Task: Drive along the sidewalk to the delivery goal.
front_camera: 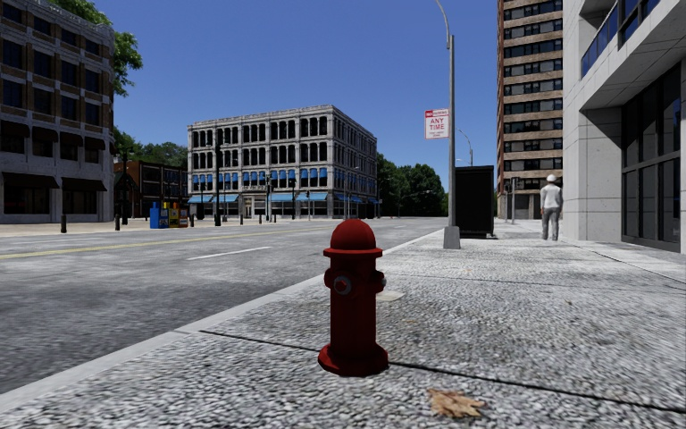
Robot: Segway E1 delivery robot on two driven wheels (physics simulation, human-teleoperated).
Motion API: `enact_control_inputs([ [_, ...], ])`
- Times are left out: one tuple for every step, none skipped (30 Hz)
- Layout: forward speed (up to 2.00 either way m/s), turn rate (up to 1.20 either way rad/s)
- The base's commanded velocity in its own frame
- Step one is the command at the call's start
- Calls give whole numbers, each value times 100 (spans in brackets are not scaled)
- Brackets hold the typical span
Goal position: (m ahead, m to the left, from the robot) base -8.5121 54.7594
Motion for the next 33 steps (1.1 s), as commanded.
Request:
enact_control_inputs([
  [0, 0],
  [0, 0],
  [0, 0],
  [0, 0],
  [0, 0],
  [0, 0],
  [0, 0],
  [0, 0],
  [0, 0],
  [0, 0],
  [0, 0],
  [0, 0],
  [0, 0],
  [0, 0],
  [0, 0],
  [0, 0],
  [0, 0],
  [0, 0],
  [0, 0],
  [0, 0],
  [0, 0],
  [0, 0],
  [0, 0],
  [0, 0],
  [0, 0],
  [0, 0],
  [0, 0],
  [0, 0],
  [0, 0],
  [0, 0],
  [47, 0],
  [31, 0],
  [31, 0],
])
